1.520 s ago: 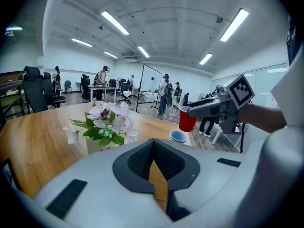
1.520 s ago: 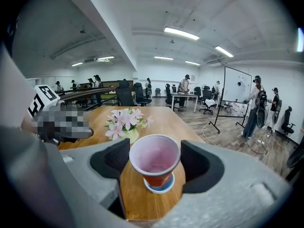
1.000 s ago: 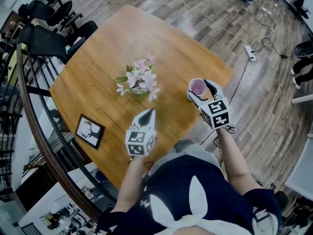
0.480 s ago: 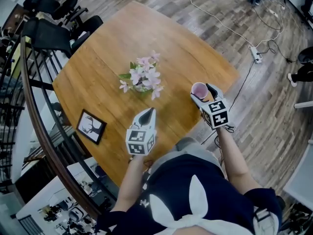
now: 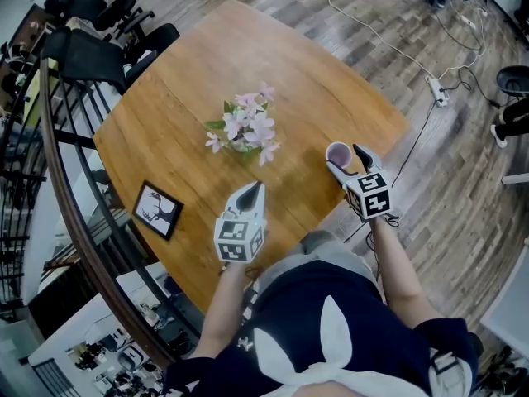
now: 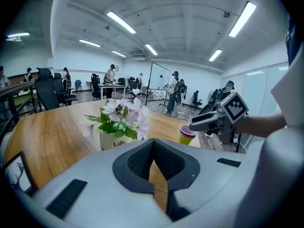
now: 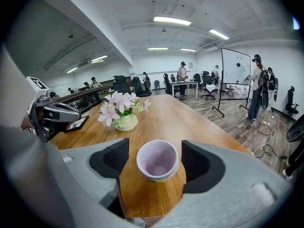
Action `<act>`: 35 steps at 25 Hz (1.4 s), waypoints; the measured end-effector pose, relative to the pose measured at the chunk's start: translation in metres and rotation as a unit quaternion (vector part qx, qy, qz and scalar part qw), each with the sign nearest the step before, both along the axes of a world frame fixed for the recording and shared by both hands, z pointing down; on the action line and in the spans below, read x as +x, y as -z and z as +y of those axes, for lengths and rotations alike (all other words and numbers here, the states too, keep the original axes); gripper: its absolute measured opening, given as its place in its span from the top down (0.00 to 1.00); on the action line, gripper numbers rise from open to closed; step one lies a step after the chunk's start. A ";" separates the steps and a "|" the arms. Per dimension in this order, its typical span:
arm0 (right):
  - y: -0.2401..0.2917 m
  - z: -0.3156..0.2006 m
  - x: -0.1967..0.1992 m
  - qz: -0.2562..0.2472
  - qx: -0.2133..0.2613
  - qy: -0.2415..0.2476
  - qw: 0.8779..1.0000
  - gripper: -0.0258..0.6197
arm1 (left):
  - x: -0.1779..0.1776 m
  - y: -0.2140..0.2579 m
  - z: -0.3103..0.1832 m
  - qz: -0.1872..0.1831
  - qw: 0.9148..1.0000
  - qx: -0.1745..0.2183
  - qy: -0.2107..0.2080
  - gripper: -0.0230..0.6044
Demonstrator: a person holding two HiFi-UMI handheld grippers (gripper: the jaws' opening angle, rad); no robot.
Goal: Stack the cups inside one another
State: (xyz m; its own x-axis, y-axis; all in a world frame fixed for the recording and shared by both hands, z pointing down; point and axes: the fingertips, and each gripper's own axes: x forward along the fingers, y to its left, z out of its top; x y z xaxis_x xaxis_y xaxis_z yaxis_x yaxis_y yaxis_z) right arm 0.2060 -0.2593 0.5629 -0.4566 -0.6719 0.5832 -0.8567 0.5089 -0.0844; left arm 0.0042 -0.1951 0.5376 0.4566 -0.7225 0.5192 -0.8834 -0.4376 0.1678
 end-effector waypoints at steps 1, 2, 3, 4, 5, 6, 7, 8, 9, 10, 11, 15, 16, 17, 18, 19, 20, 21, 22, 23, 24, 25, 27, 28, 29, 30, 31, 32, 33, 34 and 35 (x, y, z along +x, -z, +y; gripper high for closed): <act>0.001 0.001 0.000 -0.001 0.002 0.001 1.000 0.43 | 0.000 0.000 0.000 0.000 1.000 0.000 0.001 0.94; 0.004 0.003 -0.001 -0.003 0.006 0.002 1.000 0.44 | 0.001 -0.001 0.001 0.001 1.000 0.000 0.001 0.94; 0.006 0.004 0.000 -0.004 0.010 0.002 1.000 0.47 | 0.002 -0.001 0.002 0.001 1.000 0.000 0.000 0.94; 0.010 0.006 0.001 -0.007 0.015 0.001 1.000 0.52 | 0.003 -0.001 0.002 0.002 1.000 0.000 -0.001 0.94; 0.013 0.007 0.002 -0.012 0.021 -0.001 1.000 0.57 | 0.005 0.000 0.003 0.003 1.000 0.001 -0.003 0.94; 0.017 0.009 0.002 -0.020 0.026 -0.003 0.999 0.62 | 0.007 0.001 0.003 0.005 1.000 0.002 -0.005 0.94; 0.022 0.010 0.003 -0.027 0.032 -0.005 0.999 0.68 | 0.010 0.003 0.003 0.007 1.000 0.004 -0.007 0.94; 0.026 0.011 0.004 -0.033 0.037 -0.007 0.999 0.75 | 0.012 0.005 0.003 0.009 1.000 0.007 -0.009 0.94; 0.029 0.012 0.004 -0.038 0.043 -0.008 0.998 0.81 | 0.014 0.007 0.003 0.011 1.000 0.009 -0.011 0.94; 0.033 0.014 0.004 -0.043 0.049 -0.008 0.998 0.88 | 0.015 0.007 0.003 0.012 1.000 0.010 -0.013 0.94; 0.036 0.016 0.003 -0.046 0.054 -0.005 0.997 0.96 | 0.016 0.008 0.003 0.012 1.000 0.011 -0.014 0.94; 0.040 0.027 -0.005 -0.037 0.060 0.022 0.997 0.96 | 0.021 0.011 0.004 0.014 1.000 0.014 -0.018 0.94; 0.039 0.029 -0.007 -0.036 0.060 0.029 0.997 0.96 | 0.022 0.012 0.004 0.015 1.000 0.014 -0.019 0.94; 0.039 0.032 -0.009 -0.037 0.059 0.035 0.997 0.96 | 0.023 0.012 0.004 0.016 1.000 0.015 -0.020 0.94; 0.038 0.035 -0.011 -0.038 0.058 0.040 0.997 0.96 | 0.024 0.012 0.004 0.017 1.000 0.016 -0.021 0.94; 0.038 0.037 -0.013 -0.039 0.057 0.043 0.997 0.96 | 0.026 0.012 0.004 0.018 0.999 0.016 -0.022 0.94; 0.037 0.039 -0.016 -0.039 0.055 0.046 0.997 0.96 | 0.027 0.013 0.005 0.019 0.999 0.017 -0.023 0.94; 0.037 0.041 -0.018 -0.038 0.054 0.049 0.997 0.96 | 0.028 0.013 0.005 0.019 0.999 0.017 -0.025 0.94; 0.036 0.042 -0.020 -0.038 0.053 0.053 0.996 0.96 | 0.029 0.013 0.005 0.019 0.999 0.016 -0.026 0.94; 0.036 0.044 -0.023 -0.038 0.052 0.056 0.996 0.96 | 0.030 0.012 0.006 0.019 0.999 0.016 -0.028 0.94; 0.035 0.046 -0.025 -0.038 0.052 0.060 0.996 0.96 | 0.031 0.012 0.006 0.019 0.999 0.016 -0.029 0.94; 0.035 0.047 -0.027 -0.039 0.051 0.063 0.996 0.96 | 0.031 0.012 0.007 0.019 0.999 0.015 -0.030 0.94; 0.036 0.049 -0.031 -0.040 0.050 0.069 0.996 0.96 | 0.032 0.011 0.007 0.019 0.999 0.014 -0.031 0.94; 0.036 0.050 -0.034 -0.040 0.049 0.071 0.995 0.96 | 0.032 0.012 0.007 0.019 0.999 0.014 -0.032 0.94; 0.037 0.051 -0.036 -0.040 0.048 0.074 0.995 0.96 | 0.032 0.012 0.007 0.020 0.999 0.014 -0.032 0.94; 0.037 0.052 -0.038 -0.040 0.048 0.076 0.995 0.96 | 0.032 0.012 0.006 0.021 0.999 0.014 -0.032 0.94; 0.037 0.053 -0.040 -0.040 0.047 0.079 0.995 0.96 | 0.032 0.013 0.006 0.021 0.999 0.014 -0.032 0.94; 0.036 0.054 -0.041 -0.039 0.046 0.082 0.995 0.96 | 0.032 0.013 0.006 0.021 0.999 0.014 -0.032 0.94; 0.036 0.054 -0.043 -0.039 0.045 0.084 0.995 0.96 | 0.032 0.013 0.006 0.021 0.999 0.014 -0.033 0.94; 0.035 0.054 -0.044 -0.038 0.044 0.086 0.995 0.96 | 0.032 0.012 0.006 0.021 0.999 0.014 -0.033 0.94; 0.035 0.055 -0.045 -0.038 0.043 0.088 0.994 0.96 | 0.032 0.011 0.005 0.020 0.999 0.014 -0.034 0.94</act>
